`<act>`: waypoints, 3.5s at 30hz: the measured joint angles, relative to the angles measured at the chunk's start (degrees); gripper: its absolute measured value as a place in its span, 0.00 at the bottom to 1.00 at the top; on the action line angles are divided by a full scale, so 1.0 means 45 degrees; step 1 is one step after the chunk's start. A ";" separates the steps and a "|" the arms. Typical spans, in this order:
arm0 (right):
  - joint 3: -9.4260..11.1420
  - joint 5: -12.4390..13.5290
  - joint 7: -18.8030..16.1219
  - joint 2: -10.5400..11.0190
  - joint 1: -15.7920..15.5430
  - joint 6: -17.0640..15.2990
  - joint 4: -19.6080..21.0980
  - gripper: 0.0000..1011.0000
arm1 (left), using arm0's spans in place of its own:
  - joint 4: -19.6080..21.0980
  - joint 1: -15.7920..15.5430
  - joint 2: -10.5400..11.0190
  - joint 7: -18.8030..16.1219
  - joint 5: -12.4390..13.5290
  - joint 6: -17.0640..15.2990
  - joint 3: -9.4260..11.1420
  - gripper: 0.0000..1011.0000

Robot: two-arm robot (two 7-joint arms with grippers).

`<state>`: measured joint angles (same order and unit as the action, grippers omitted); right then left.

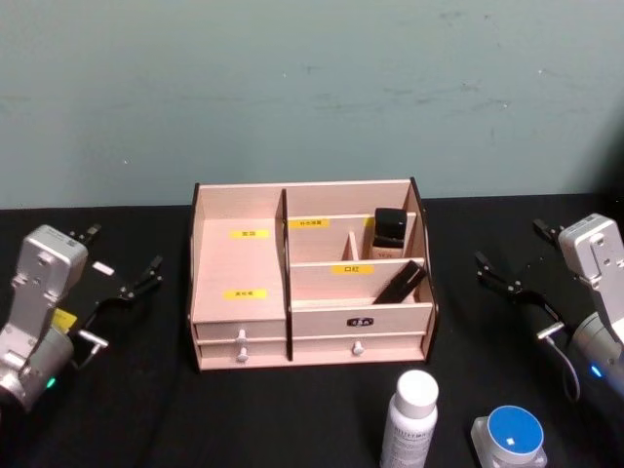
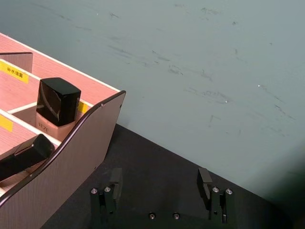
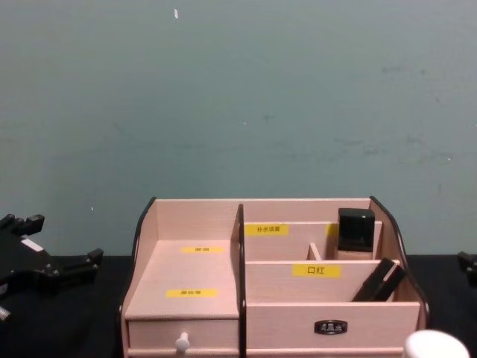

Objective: Pick up the facial cleanser and watermelon frost from the table and place them into the tiered storage box.

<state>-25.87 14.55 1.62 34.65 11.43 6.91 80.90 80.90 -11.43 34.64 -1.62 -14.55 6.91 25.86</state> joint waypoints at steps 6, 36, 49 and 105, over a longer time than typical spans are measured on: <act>0.0000 0.0001 0.0000 0.0001 0.0000 -0.0001 0.0000 0.99 | 0.0000 0.0000 0.0000 0.0000 0.0000 0.0000 0.0000 0.99; 0.0000 0.0000 0.0000 0.0000 0.0001 -0.0001 0.0000 0.99 | 0.0000 0.0000 0.0000 0.0000 0.0001 0.0000 0.0000 0.99; 0.0084 0.0001 -0.0032 0.0029 -0.0094 -0.0002 0.0113 0.99 | 0.0000 -0.0001 0.0001 0.0000 0.0000 0.0000 0.0000 0.99; 0.5100 0.3982 -0.1999 0.2400 -0.9247 -0.3954 0.8450 0.99 | 0.0000 -0.0001 0.0000 0.0001 0.0000 0.0000 0.0000 0.99</act>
<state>-2.91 32.46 -7.37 45.45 -30.18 -10.88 118.92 80.90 -11.43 34.64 -1.62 -14.55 6.91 25.86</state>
